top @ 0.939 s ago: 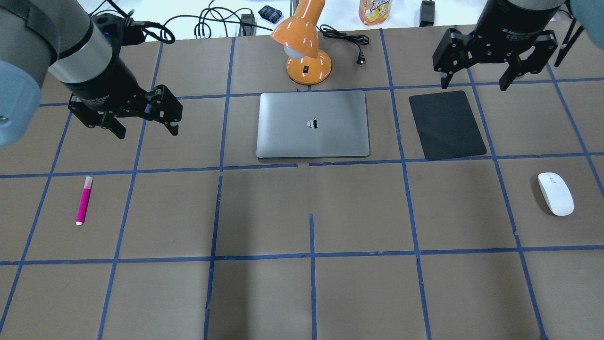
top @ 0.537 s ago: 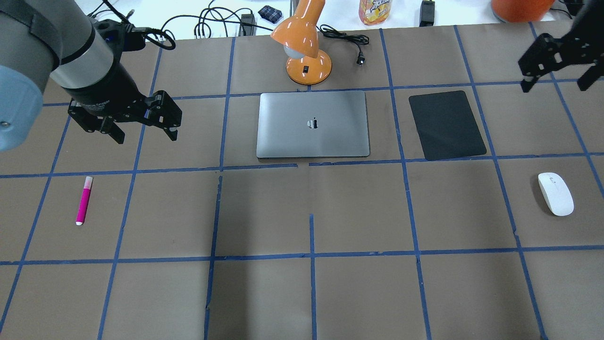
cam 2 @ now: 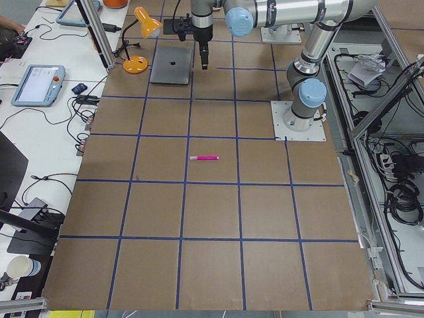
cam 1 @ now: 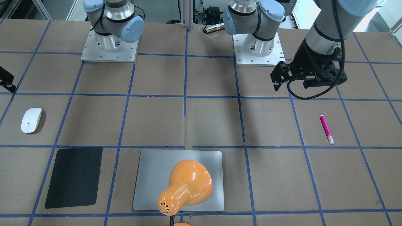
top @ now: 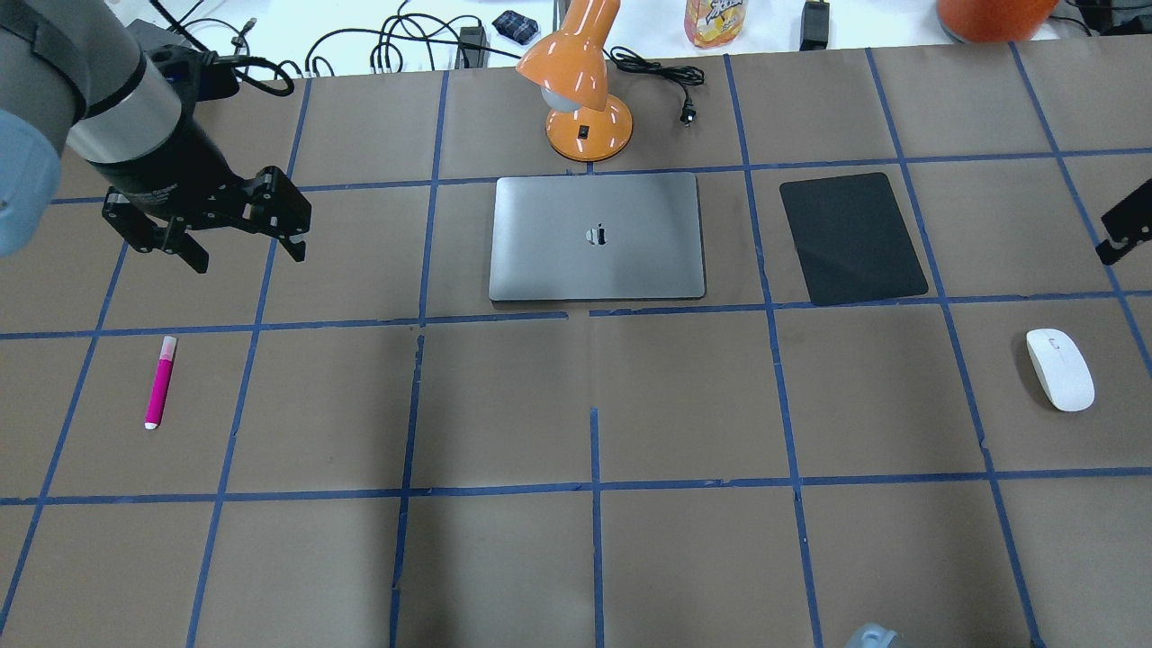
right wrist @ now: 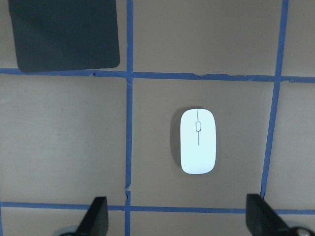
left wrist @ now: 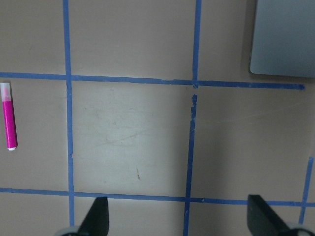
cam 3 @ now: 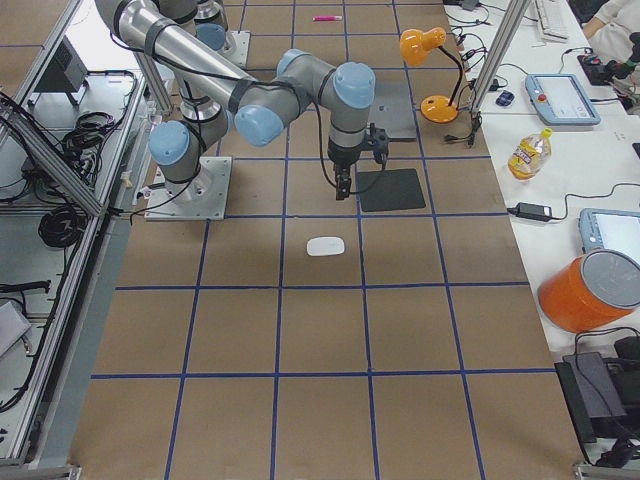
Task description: Place pen and mouse around notebook
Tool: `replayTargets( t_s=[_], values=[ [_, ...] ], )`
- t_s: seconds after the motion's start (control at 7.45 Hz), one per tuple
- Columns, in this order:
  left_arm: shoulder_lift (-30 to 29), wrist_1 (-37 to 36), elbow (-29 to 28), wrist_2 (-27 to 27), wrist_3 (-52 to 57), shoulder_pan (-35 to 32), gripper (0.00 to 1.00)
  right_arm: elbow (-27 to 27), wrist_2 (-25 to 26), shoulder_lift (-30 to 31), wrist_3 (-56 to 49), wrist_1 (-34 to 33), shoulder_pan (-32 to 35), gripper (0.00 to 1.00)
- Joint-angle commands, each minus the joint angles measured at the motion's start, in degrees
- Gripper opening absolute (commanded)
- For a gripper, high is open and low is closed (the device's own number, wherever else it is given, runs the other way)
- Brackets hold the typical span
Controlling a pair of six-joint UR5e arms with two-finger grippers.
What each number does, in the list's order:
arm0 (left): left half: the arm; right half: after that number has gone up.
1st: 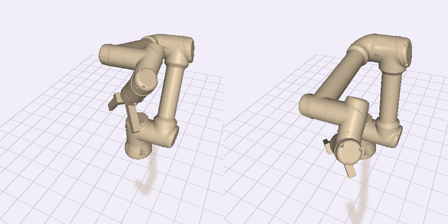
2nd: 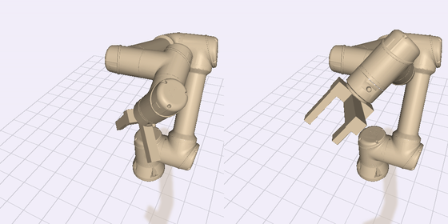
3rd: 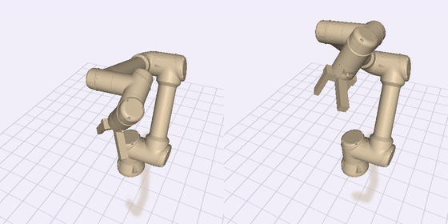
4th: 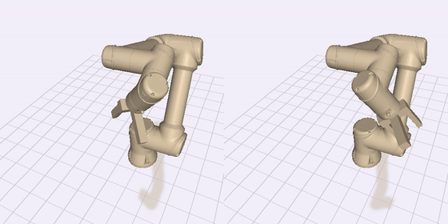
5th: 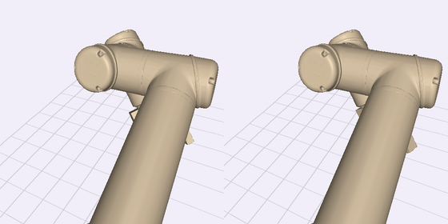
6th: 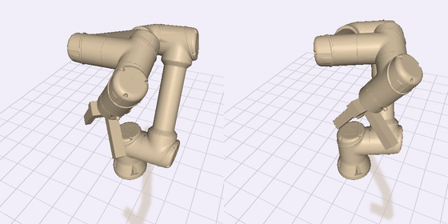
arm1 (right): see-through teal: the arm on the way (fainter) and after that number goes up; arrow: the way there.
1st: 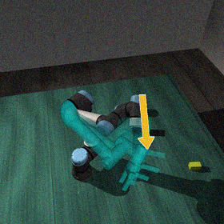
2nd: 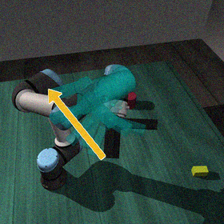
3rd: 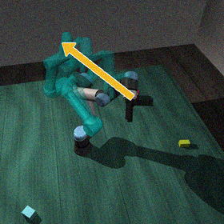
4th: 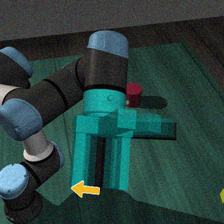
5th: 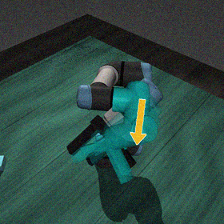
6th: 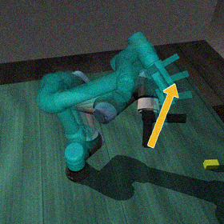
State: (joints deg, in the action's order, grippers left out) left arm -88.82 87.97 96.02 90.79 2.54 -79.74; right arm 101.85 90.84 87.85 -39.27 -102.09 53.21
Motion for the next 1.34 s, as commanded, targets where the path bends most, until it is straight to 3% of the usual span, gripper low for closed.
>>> replayTargets(
  t_s=[0.0,0.27,0.67,0.8,1.21],
  values=[
    [-1.79,0.0,0.57,0.17,6.37,7.37,1.0,10.52,-0.4,0.05,-4.4,-13.06,-3.98,1.0],
    [-3.54,-1.13,1.36,-0.17,14.13,14.84,1.0,17.83,-0.4,-2.14,-6.16,-24.77,-3.99,1.0],
    [-8.19,-14.69,8.19,0.0,23.53,24.06,1.0,18.83,-2.51,-10.73,-7.4,-33.49,-4.16,1.0],
    [-10.04,-20.76,11.27,0.09,28.79,27.41,1.0,18.3,-2.68,-12.59,-7.4,-35.26,-5.38,1.0],
    [-15.75,-35.72,16.65,0.0,29.28,28.32,1.0,18.91,-3.12,-13.4,-6.78,-35.54,-6.1,1.0]
  ],
)
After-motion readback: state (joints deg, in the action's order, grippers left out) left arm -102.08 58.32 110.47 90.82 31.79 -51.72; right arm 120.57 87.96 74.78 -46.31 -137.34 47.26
